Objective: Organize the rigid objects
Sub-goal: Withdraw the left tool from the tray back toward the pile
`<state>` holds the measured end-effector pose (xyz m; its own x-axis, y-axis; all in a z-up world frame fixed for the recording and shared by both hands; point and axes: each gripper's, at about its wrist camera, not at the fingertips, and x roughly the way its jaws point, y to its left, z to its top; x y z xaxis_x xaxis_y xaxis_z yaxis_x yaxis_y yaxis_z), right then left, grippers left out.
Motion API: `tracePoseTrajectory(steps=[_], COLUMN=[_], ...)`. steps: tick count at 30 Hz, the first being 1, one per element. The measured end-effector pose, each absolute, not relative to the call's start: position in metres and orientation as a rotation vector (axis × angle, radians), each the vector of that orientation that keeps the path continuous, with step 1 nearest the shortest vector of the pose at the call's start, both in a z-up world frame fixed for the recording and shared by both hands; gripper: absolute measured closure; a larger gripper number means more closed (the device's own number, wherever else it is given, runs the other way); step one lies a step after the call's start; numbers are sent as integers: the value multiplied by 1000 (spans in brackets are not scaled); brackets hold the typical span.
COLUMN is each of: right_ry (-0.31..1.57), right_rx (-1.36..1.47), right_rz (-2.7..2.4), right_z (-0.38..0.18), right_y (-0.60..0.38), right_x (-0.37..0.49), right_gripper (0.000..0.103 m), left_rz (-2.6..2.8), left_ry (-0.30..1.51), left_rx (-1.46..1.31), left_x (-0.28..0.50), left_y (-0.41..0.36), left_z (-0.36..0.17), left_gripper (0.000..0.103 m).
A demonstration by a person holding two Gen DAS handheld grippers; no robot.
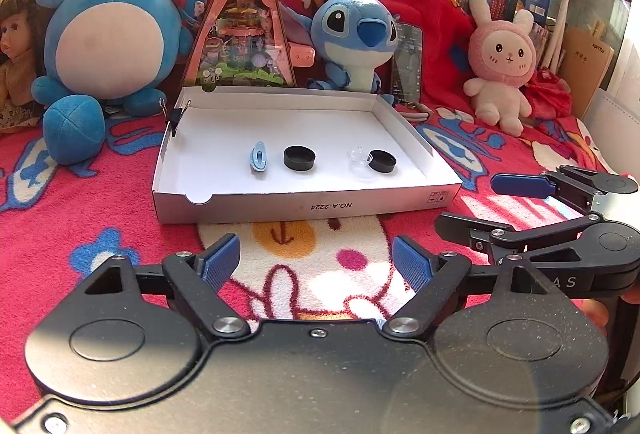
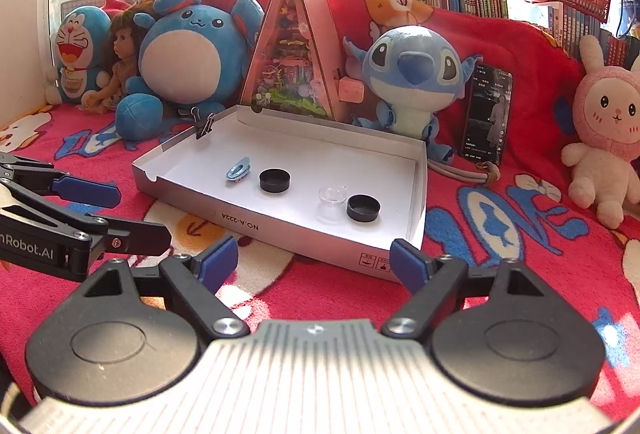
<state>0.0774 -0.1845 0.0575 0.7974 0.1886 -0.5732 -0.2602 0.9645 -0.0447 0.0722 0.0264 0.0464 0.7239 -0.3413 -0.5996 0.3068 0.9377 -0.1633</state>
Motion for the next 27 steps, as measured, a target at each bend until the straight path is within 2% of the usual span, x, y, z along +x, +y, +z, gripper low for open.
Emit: tracePoseTrajectory(steps=[13,17,21,27], right_ry=[578,581,592,607], right_rx=[-148,-155,-172,-209], right_rz=[267,301,345,388], right_z=[43,37,30,18], right_y=[-190,-188,-183,-168], right_x=[32,19,9,-1], right_gripper=[11,11,11,12], left_rz=[-383,-403,-411,-399], left_ry=[699,730,758,759], left_rx=[-65,-78,-66,-25], left_x=[33,22,14,7], left_y=[34,35,35,32], left_z=[34,29,24,17], left_gripper=[21,31,51,61])
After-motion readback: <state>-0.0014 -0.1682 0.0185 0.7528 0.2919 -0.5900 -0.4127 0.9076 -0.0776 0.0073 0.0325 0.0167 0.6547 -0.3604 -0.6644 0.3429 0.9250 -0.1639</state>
